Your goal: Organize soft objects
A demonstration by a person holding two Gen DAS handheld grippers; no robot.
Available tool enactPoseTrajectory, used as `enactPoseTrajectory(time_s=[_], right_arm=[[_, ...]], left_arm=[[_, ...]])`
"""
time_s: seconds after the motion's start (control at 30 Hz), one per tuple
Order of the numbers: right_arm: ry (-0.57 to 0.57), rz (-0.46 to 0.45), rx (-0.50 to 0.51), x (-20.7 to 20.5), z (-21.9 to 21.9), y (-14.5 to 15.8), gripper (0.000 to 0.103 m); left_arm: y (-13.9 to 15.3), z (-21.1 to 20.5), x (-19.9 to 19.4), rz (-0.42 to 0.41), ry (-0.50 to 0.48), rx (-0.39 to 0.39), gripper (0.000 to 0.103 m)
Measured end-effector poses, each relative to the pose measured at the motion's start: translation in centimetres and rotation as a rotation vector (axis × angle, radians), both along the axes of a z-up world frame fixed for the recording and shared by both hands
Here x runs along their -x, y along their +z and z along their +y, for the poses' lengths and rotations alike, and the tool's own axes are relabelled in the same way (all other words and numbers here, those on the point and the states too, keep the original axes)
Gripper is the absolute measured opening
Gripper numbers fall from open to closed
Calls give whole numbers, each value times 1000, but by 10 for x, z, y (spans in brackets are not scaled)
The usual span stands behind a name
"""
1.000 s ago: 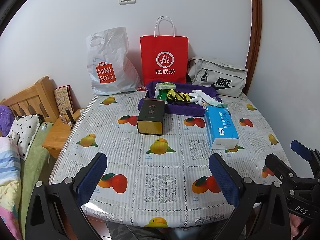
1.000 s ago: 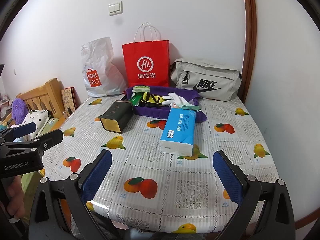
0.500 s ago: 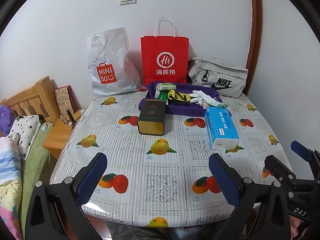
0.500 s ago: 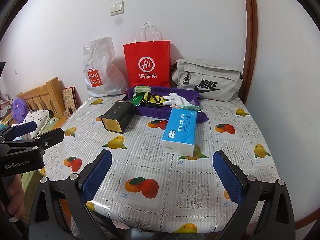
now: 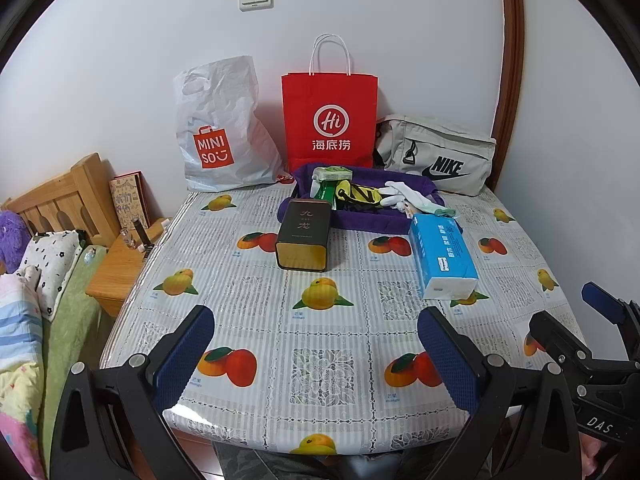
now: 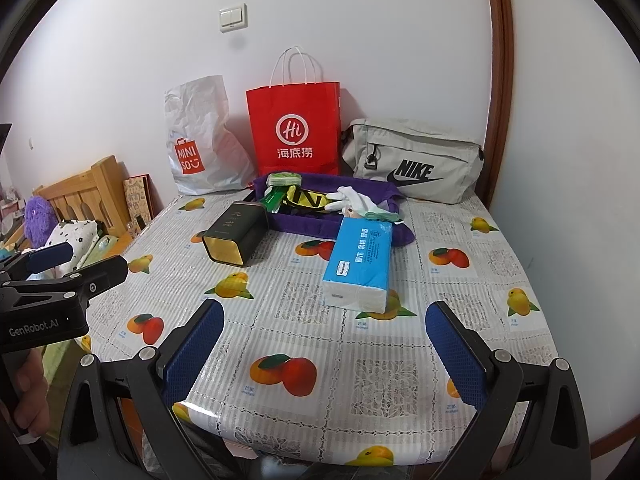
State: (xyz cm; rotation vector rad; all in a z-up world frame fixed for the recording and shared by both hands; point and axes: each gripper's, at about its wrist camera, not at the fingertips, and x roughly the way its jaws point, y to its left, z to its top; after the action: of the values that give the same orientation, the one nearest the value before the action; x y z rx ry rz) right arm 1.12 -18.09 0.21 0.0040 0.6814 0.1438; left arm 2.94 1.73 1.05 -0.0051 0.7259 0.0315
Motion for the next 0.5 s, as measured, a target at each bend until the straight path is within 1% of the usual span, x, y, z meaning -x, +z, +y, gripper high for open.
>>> enactPoseTrajectory(time_s=[0.5], right_arm=[[0,1,0,0,0,0,100]], left_arm=[[0,0,0,1,1,0,103]])
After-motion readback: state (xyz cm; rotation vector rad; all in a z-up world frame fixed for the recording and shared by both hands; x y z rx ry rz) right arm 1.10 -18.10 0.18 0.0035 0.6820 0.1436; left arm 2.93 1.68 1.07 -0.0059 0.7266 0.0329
